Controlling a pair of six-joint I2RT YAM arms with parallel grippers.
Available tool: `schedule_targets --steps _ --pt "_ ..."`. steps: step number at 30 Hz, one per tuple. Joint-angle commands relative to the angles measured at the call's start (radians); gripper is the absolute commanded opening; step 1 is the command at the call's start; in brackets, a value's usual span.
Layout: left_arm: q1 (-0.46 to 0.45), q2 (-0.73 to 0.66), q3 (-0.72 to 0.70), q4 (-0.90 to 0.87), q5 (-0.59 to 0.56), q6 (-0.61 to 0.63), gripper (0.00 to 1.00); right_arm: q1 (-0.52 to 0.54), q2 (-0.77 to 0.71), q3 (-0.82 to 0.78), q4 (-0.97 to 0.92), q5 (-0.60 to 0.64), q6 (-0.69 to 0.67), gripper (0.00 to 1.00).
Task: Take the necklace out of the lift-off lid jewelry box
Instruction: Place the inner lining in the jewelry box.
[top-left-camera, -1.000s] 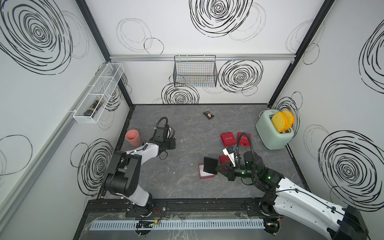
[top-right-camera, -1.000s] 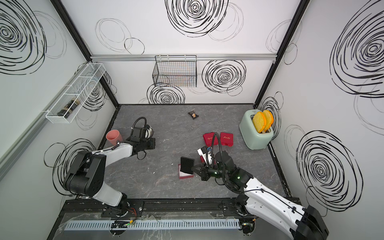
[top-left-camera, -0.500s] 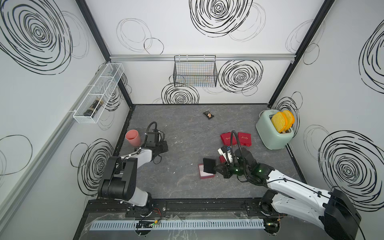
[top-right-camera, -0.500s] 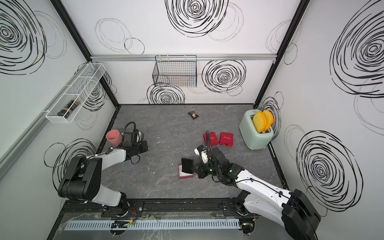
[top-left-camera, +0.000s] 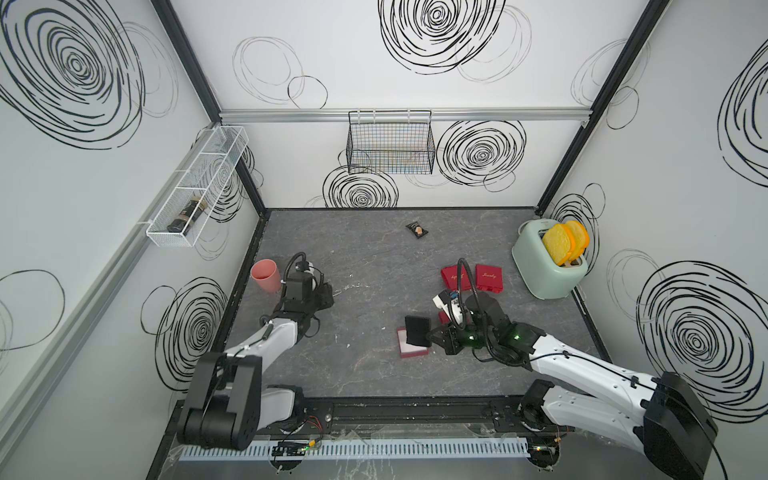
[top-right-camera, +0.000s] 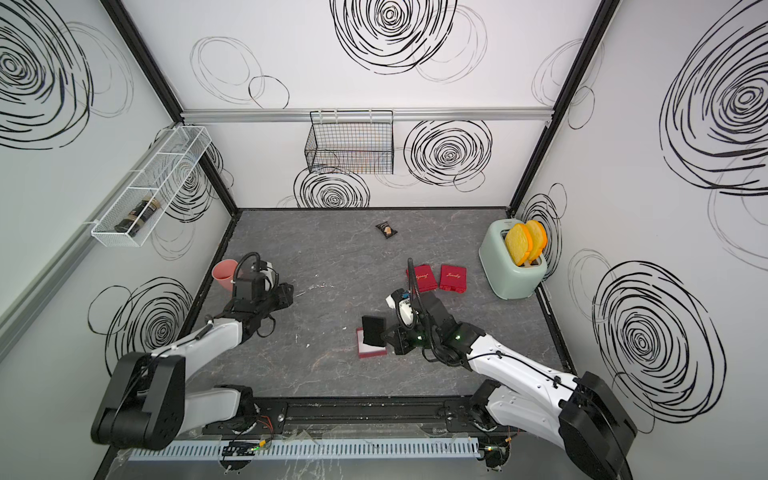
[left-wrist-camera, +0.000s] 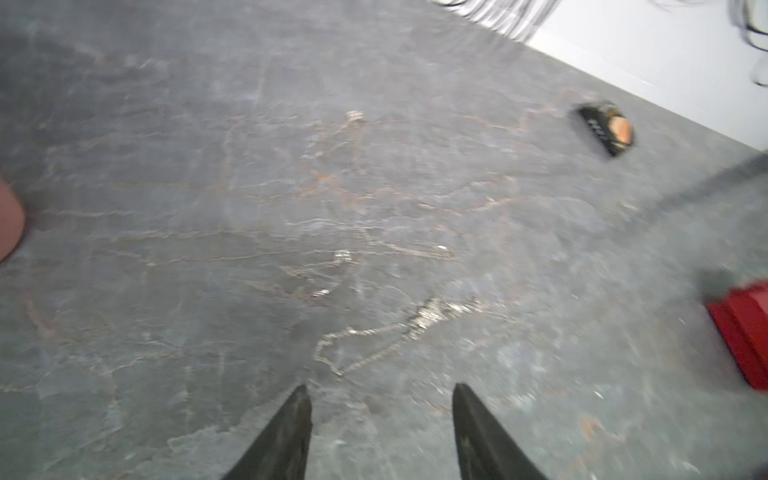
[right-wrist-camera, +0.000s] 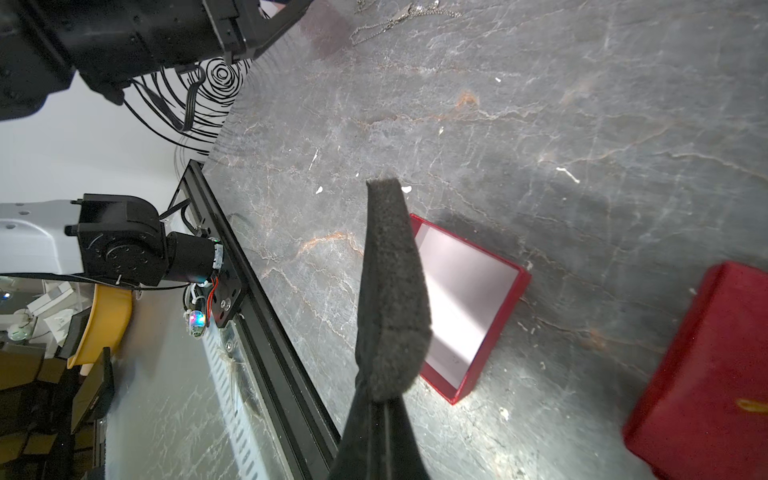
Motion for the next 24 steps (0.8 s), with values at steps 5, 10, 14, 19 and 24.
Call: schedule_targets --steps 5,10,14,19,24 --pt "-0.364 -0.169 -0.114 0.194 0.035 0.049 0.61 -0.014 0.103 0.07 -0.038 -0.072 -0.007 0.0" --pt "-0.569 -0.171 -0.182 0.244 -0.051 -0.009 0.56 -0.021 0.151 0.096 -0.088 -0.081 -0.027 0.0" --pt "-0.697 -0.139 -0.222 0.281 -0.133 -0.038 0.49 -0.027 0.186 0.111 -0.101 -0.11 -0.028 0.0" --pt "-0.81 -0.093 -0.252 0.311 -0.26 -0.072 0.45 -0.053 0.216 0.117 -0.124 -0.158 -0.036 0.0" --pt "-0.847 -0.028 -0.284 0.418 -0.283 -0.115 0.41 -0.085 0.244 0.135 -0.157 -0.222 -0.052 0.0"
